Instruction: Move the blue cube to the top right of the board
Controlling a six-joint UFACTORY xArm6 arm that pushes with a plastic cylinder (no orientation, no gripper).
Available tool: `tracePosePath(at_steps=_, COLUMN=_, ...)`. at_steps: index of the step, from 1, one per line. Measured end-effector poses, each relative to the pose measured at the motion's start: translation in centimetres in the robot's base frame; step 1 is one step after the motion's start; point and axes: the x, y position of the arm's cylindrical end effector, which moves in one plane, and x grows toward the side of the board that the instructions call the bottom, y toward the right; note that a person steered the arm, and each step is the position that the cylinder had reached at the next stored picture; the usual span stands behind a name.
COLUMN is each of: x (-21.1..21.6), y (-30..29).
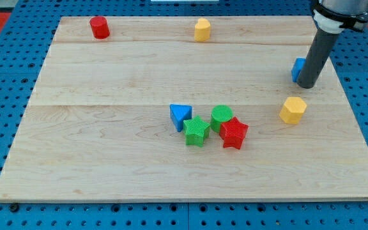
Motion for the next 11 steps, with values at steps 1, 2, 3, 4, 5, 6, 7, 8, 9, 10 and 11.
tracePosePath(at_steps=1, x=-4.6, y=-1.0)
tracePosePath(at_steps=2, x=-5.9, y=3.4)
tracePosePath(at_steps=3, x=-3.1, y=6.5)
tracePosePath(at_steps=4, x=-5.3, y=6.6)
tracePosePath(at_steps=5, x=-8.9, y=5.9)
tracePosePath(at_steps=6, x=-8.5, y=-1.4)
tracePosePath(at_steps=7, x=-7.3, y=-1.2)
tracePosePath(at_steps=8, x=-7.1, y=-6.5)
tracePosePath(at_steps=9, x=-8.4, y=-7.5)
tracePosePath(at_steps=10, x=-11.0, y=-6.5)
tracePosePath(at_steps=11, x=-14.1, y=-6.5)
